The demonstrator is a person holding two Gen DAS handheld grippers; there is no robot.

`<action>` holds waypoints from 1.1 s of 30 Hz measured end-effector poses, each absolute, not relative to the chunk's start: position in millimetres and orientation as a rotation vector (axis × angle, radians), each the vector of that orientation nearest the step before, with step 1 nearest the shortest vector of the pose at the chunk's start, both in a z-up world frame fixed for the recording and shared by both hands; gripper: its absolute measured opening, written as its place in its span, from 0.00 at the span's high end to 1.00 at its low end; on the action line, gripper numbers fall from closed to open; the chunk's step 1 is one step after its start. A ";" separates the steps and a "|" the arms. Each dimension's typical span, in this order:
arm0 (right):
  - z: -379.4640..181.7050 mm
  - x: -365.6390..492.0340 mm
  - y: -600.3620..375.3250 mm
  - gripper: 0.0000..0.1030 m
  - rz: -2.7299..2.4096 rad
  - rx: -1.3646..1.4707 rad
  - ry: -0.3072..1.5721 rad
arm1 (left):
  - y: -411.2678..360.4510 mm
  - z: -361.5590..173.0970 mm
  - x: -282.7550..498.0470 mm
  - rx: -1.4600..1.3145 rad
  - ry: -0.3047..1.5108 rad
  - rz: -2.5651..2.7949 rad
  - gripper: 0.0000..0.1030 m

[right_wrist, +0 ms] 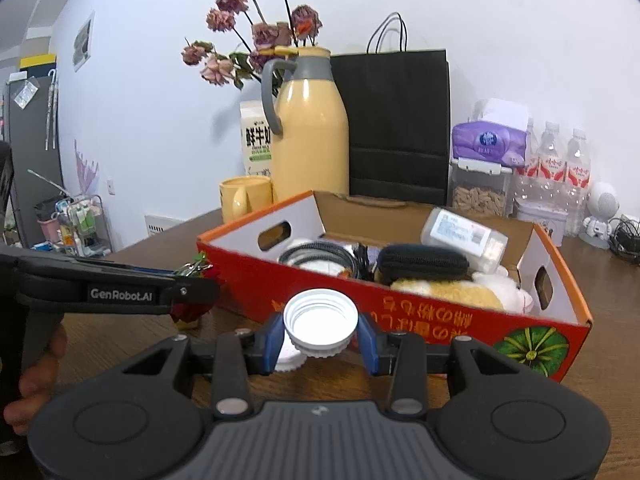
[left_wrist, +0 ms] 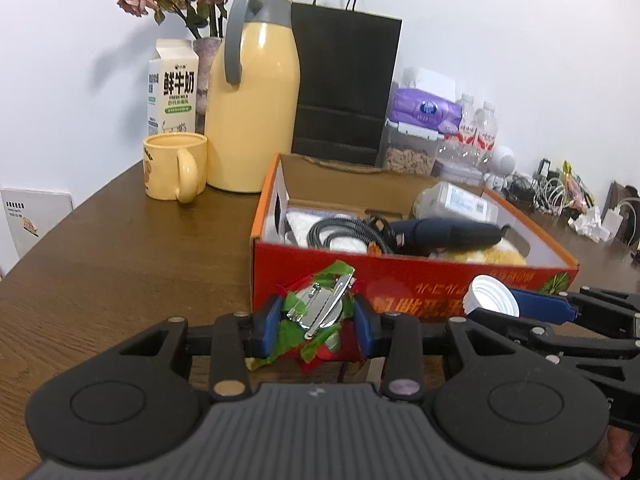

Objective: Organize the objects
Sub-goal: 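Lift the gift packet and white cap toward the box, then lower both grippers into the box and open them to release packet and cap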

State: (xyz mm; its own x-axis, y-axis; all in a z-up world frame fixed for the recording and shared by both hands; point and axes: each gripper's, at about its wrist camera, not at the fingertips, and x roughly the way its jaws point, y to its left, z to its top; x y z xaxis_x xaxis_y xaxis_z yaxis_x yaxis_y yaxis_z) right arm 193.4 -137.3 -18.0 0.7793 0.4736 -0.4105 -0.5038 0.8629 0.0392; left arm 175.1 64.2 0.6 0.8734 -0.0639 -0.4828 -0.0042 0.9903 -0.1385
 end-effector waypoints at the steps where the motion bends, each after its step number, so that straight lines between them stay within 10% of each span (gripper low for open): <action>1: -15.0 193.3 -138.0 0.63 0.531 -0.071 0.416 | 63.7 5.1 174.7 -0.141 0.498 -0.035 0.63; 33: 10.0 310.8 -119.9 0.63 0.431 -0.072 0.358 | 36.9 36.6 303.0 -0.146 0.434 -0.013 0.62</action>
